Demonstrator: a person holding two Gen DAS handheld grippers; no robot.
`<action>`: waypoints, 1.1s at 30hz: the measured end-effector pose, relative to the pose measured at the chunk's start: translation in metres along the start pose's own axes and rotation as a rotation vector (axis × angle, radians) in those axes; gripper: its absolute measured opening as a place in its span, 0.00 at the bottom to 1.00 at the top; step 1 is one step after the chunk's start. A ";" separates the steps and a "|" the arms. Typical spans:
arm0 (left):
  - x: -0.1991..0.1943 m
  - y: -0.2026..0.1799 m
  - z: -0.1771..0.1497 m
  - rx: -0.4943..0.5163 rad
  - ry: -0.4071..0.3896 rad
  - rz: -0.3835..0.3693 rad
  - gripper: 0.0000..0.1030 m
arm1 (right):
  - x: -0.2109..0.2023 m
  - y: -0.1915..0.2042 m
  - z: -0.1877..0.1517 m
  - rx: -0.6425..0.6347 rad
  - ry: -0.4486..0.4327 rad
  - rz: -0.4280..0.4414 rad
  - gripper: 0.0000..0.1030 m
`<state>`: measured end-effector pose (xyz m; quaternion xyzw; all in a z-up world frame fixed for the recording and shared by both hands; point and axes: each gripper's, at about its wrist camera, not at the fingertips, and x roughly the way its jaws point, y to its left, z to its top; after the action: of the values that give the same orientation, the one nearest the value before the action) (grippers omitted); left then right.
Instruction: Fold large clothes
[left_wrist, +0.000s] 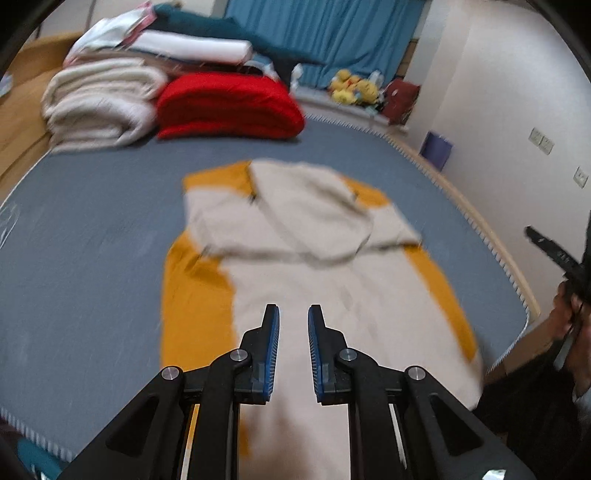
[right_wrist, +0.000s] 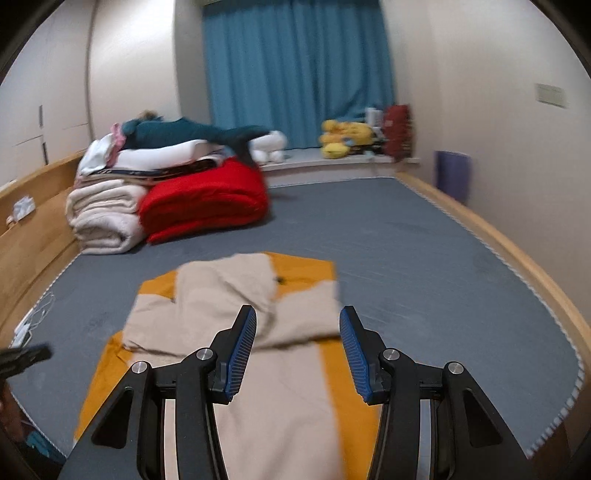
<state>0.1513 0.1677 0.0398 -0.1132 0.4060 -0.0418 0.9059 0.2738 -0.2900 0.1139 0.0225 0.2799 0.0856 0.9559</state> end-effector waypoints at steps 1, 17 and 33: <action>-0.005 0.010 -0.019 -0.017 0.024 0.022 0.13 | -0.009 -0.012 -0.007 0.007 0.005 -0.014 0.47; 0.068 0.123 -0.106 -0.509 0.433 0.192 0.22 | 0.030 -0.088 -0.149 0.091 0.491 -0.070 0.45; 0.107 0.131 -0.122 -0.435 0.580 0.308 0.24 | 0.093 -0.119 -0.215 0.180 0.844 -0.183 0.45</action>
<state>0.1301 0.2558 -0.1478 -0.2237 0.6569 0.1511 0.7040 0.2528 -0.3919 -0.1272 0.0437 0.6531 -0.0223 0.7556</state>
